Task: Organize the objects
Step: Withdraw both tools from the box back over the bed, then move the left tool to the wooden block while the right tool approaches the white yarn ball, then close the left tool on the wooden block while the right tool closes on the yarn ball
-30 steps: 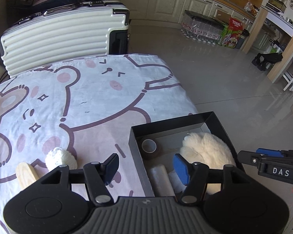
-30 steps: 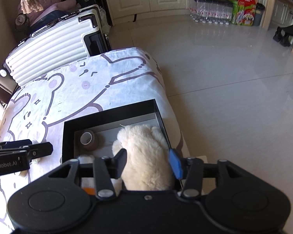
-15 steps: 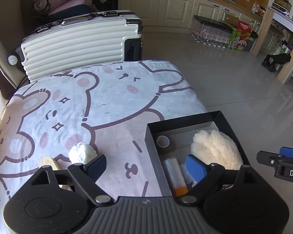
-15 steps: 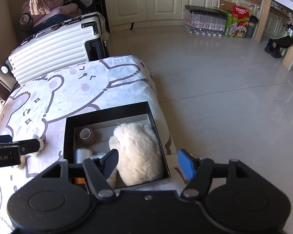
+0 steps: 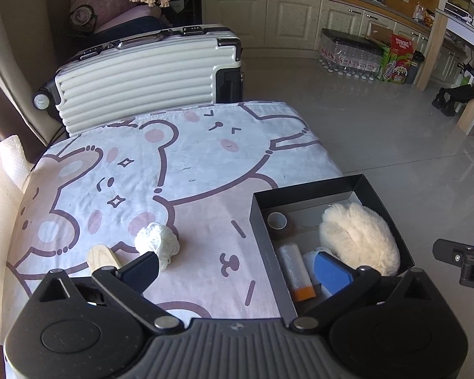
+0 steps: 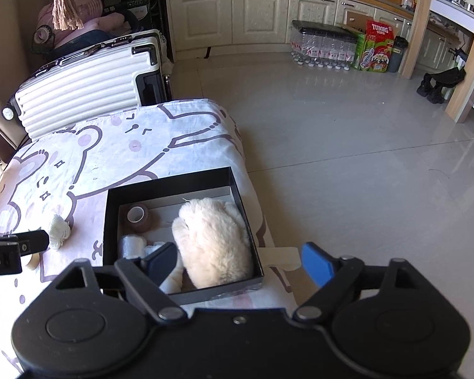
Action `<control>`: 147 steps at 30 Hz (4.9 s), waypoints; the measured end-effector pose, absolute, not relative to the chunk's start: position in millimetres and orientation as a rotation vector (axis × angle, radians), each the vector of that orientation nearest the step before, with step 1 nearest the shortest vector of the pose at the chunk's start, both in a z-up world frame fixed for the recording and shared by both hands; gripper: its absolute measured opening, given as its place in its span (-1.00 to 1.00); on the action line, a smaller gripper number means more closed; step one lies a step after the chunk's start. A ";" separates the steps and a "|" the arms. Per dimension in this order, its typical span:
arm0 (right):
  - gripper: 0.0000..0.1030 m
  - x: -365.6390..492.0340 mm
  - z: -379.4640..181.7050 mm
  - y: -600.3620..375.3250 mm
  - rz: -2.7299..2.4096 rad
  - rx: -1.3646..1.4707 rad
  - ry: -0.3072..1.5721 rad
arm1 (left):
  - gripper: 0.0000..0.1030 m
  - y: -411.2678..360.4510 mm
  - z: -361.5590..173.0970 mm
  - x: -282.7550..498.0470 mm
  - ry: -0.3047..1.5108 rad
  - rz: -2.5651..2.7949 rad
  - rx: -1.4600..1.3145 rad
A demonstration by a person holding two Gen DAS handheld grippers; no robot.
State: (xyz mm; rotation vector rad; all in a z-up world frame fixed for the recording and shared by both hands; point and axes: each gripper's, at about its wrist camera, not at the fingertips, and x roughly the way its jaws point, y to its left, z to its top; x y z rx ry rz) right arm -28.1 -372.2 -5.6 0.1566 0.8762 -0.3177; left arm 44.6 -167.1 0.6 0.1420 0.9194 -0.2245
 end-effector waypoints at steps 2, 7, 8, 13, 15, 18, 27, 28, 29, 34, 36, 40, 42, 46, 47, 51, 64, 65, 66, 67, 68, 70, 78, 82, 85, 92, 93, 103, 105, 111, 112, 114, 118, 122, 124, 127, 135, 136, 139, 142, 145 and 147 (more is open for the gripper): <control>0.85 -30.6 -3.7 -371.4 -0.322 0.144 0.871 | 1.00 -166.6 0.8 42.4 0.917 -0.218 0.153; 0.94 -36.1 1.1 -370.5 -0.336 0.136 0.852 | 1.00 -163.9 0.4 38.9 0.917 -0.207 0.161; 0.95 -36.7 1.5 -370.1 -0.337 0.134 0.851 | 1.00 -163.5 0.7 38.2 0.915 -0.204 0.162; 1.00 -38.2 2.8 -366.8 -0.345 0.112 0.850 | 1.00 -162.1 2.9 34.6 0.904 -0.204 0.154; 1.00 -38.6 3.2 -367.0 -0.336 0.118 0.854 | 1.00 -161.9 3.2 33.6 0.902 -0.202 0.152; 1.00 -39.6 3.0 -366.3 -0.340 0.117 0.855 | 1.00 -161.8 2.9 32.9 0.903 -0.201 0.151; 1.00 -38.0 2.1 -359.0 -0.336 0.112 0.858 | 1.00 -153.6 2.6 33.3 0.910 -0.204 0.139; 1.00 -37.2 1.8 -358.1 -0.336 0.112 0.858 | 1.00 -151.6 2.7 33.5 0.910 -0.201 0.137; 1.00 -36.2 1.7 -356.9 -0.335 0.112 0.858 | 1.00 -148.7 3.0 34.1 0.910 -0.197 0.134; 1.00 -28.4 0.5 -345.7 -0.317 0.110 0.862 | 1.00 -133.0 4.2 35.8 0.908 -0.174 0.121; 1.00 -24.1 -0.1 -339.0 -0.304 0.105 0.863 | 1.00 -124.2 4.8 36.6 0.908 -0.159 0.113; 1.00 -14.6 -0.3 -323.5 -0.274 0.097 0.864 | 1.00 -106.3 5.4 37.8 0.910 -0.130 0.097; 1.00 -9.8 -0.6 -314.9 -0.258 0.090 0.865 | 1.00 -96.4 5.8 37.9 0.911 -0.115 0.090; 1.00 -0.9 -0.9 -297.5 -0.227 0.080 0.865 | 1.00 -76.8 6.7 38.1 0.911 -0.082 0.076; 1.00 1.4 -0.9 -293.3 -0.219 0.078 0.865 | 1.00 -71.1 6.7 38.5 0.912 -0.074 0.071; 1.00 8.9 -1.4 -275.6 -0.189 0.068 0.864 | 1.00 -50.3 6.8 39.1 0.914 -0.040 0.056; 1.00 25.4 -4.1 -237.2 -0.127 0.047 0.856 | 1.00 -5.6 8.0 37.9 0.911 0.029 0.006; 1.00 25.9 -4.0 -235.7 -0.124 0.046 0.854 | 1.00 -4.0 7.7 38.0 0.912 0.031 0.004; 1.00 26.7 -4.0 -234.3 -0.122 0.045 0.853 | 1.00 -2.8 7.4 38.2 0.914 0.032 0.003; 1.00 27.4 -3.9 -233.3 -0.120 0.044 0.852 | 1.00 -1.8 7.2 38.4 0.914 0.032 0.003; 1.00 28.2 -4.0 -232.1 -0.121 0.042 0.852 | 1.00 -1.1 6.9 38.4 0.915 0.033 0.003; 1.00 31.4 -4.3 -230.2 -0.128 0.037 0.857 | 1.00 0.7 6.1 39.5 0.922 0.038 0.003; 1.00 45.1 6.3 -226.1 -0.090 0.022 0.858 | 1.00 9.6 4.0 46.6 0.933 0.072 -0.063; 1.00 55.8 19.4 -221.0 -0.021 0.011 0.855 | 1.00 8.0 7.5 51.5 0.921 0.080 -0.101; 1.00 65.1 28.6 -215.6 0.006 -0.011 0.851 | 1.00 4.7 7.6 57.3 0.922 0.084 -0.120; 1.00 93.7 32.6 -205.6 0.017 -0.010 0.852 | 1.00 8.9 -9.2 78.3 0.995 0.185 -0.144; 1.00 97.9 29.5 -203.6 0.021 -0.006 0.855 | 1.00 11.1 -12.3 81.2 1.007 0.199 -0.154; 0.92 138.9 -17.8 -190.4 0.052 0.044 0.925 | 1.00 32.0 -55.6 113.9 1.143 0.224 -0.209; 0.87 147.5 -26.9 -189.2 0.064 0.067 0.940 | 1.00 38.0 -62.7 119.0 1.157 0.215 -0.255; 0.75 172.5 -58.0 -187.3 0.100 0.116 0.996 | 0.96 44.0 -76.8 134.4 1.163 0.168 -0.349; 0.74 176.6 -63.2 -187.8 0.106 0.131 1.006 | 0.93 44.6 -78.9 136.7 1.166 0.162 -0.363; 0.69 184.5 -73.1 -187.8 0.117 0.156 1.025 | 0.89 45.7 -83.7 141.8 1.175 0.148 -0.386; 0.66 198.0 -92.1 -184.1 0.148 0.186 1.063 | 0.87 42.3 -91.0 152.3 1.187 0.147 -0.340; 0.62 208.3 -108.1 -176.2 0.189 0.192 1.104 | 0.87 40.0 -96.3 161.4 1.194 0.167 -0.282; 0.59 211.8 -115.3 -171.0 0.209 0.184 1.125 | 0.87 39.9 -99.4 165.6 1.200 0.172 -0.267; 0.50 216.6 -124.5 -168.1 0.218 0.187 1.152 | 0.88 43.0 -104.2 170.3 1.208 0.188 -0.270; 0.43 223.4 -142.0 -160.8 0.264 0.204 1.208 | 0.89 51.1 -112.6 176.9 1.220 0.227 -0.314; 0.42 224.4 -143.5 -159.9 0.270 0.209 1.214 | 0.89 51.6 -112.8 177.3 1.220 0.234 -0.309; 0.26 225.7 -146.8 -157.0 0.301 0.233 1.231 | 0.89 53.5 -112.0 177.8 1.215 0.246 -0.295; -0.12 225.3 -147.8 -151.9 0.354 0.251 1.254 | 0.89 54.7 -110.5 177.6 1.206 0.254 -0.286; -0.22 224.2 -141.9 -148.8 0.355 0.223 1.246 | 0.90 55.0 -109.0 177.2 1.197 0.249 -0.300; -0.24 224.0 -136.2 -153.0 0.332 0.221 1.227 | 0.90 54.3 -108.7 177.2 1.193 0.235 -0.330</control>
